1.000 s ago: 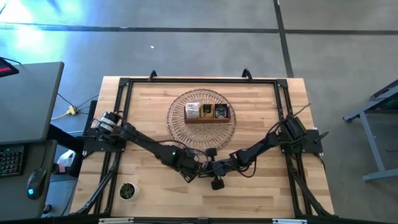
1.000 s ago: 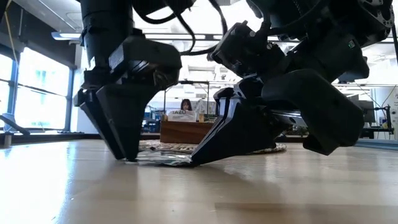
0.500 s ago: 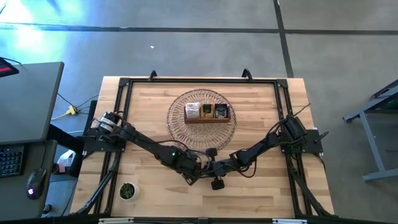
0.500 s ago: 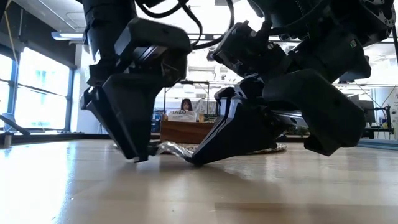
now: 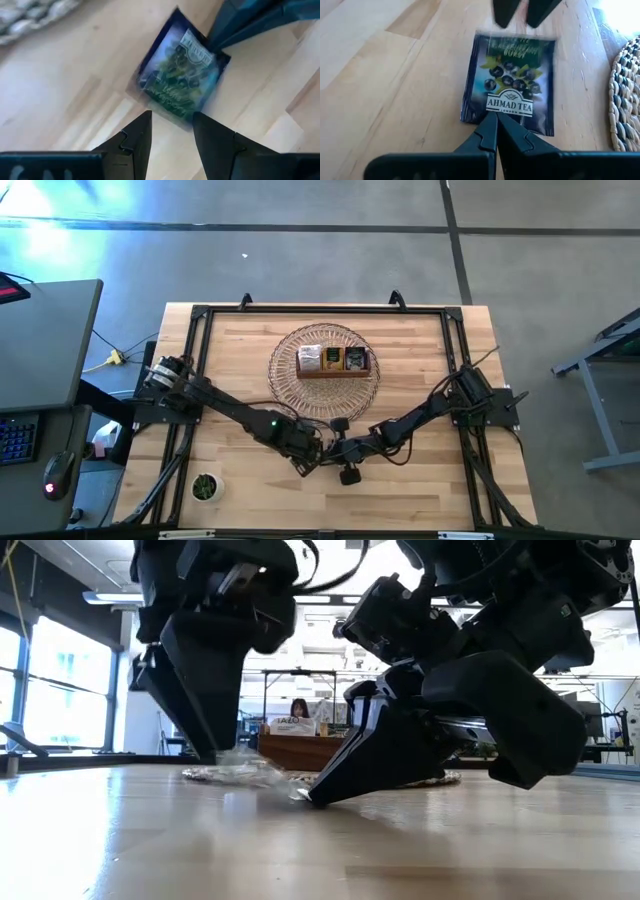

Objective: Pick & Place Tea
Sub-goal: Put the purple tea bag into the right section of the wooden organizer

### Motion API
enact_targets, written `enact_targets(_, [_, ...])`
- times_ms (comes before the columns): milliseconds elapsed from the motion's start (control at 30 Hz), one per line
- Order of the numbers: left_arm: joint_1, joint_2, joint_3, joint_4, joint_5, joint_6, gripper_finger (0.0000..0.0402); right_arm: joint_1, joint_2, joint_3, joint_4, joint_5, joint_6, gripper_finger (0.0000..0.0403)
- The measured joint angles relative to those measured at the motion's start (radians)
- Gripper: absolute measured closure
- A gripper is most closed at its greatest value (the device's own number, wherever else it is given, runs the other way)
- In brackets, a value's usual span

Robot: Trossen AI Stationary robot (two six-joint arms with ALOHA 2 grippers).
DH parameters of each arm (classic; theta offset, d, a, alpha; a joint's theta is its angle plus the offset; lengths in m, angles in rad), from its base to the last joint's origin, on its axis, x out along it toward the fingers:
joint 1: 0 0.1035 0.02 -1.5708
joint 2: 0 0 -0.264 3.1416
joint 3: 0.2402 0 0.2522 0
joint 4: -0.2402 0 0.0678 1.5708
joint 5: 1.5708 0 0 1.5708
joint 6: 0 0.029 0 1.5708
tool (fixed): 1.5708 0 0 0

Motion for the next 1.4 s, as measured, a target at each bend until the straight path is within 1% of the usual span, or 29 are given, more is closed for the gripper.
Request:
enact_targets(133, [0.000, -0.027, -0.001, 0.012, -0.029, -0.001, 0.0260, 0.000, 0.000, 0.000, 0.000, -0.002, 0.000, 0.0402])
enact_targets(300, [0.000, -0.028, -0.001, 0.004, -0.011, -0.018, 0.0260, 0.000, 0.000, 0.000, 0.000, -0.002, 0.000, 0.0402])
enact_targets(400, [0.000, -0.001, -0.001, 0.009, 0.008, -0.035, 0.0260, 0.000, 0.000, 0.000, 0.000, -0.002, 0.000, 0.0402])
enact_targets(467, [0.000, 0.003, -0.005, -0.016, 0.006, -0.045, 0.0260, 0.000, 0.000, 0.000, 0.000, -0.002, 0.000, 0.0401])
enact_targets(667, [0.000, -0.001, -0.002, -0.008, 0.001, -0.037, 0.0260, 0.001, 0.000, 0.000, -0.001, -0.002, 0.000, 0.0401])
enact_targets(767, [-0.001, -0.001, -0.002, -0.014, -0.024, -0.036, 0.0260, 0.001, 0.000, 0.000, -0.001, -0.003, 0.000, 0.0402])
enact_targets(933, [-0.001, -0.001, -0.002, -0.006, -0.023, -0.021, 0.0260, 0.002, 0.000, 0.000, -0.001, -0.002, -0.001, 0.0402])
enact_targets(1100, [-0.009, -0.001, -0.002, -0.062, -0.009, -0.015, 0.0260, 0.002, 0.000, 0.000, -0.002, -0.002, 0.001, 0.0401])
enact_targets(1167, [-0.022, -0.025, -0.003, -0.103, -0.013, 0.000, 0.0260, 0.002, 0.000, 0.000, -0.002, -0.002, 0.001, 0.0402])
enact_targets(1233, [-0.037, -0.068, -0.004, -0.141, -0.032, 0.016, 0.0260, 0.004, 0.000, 0.000, -0.002, -0.002, 0.002, 0.0402])
enact_targets(1300, [-0.053, -0.085, 0.002, -0.139, -0.060, 0.020, 0.0260, 0.005, 0.000, 0.000, -0.002, 0.000, 0.001, 0.0401])
enact_targets(1400, [-0.076, -0.101, -0.006, -0.184, -0.097, 0.034, 0.0260, 0.006, 0.000, 0.000, -0.003, 0.000, 0.002, 0.0402])
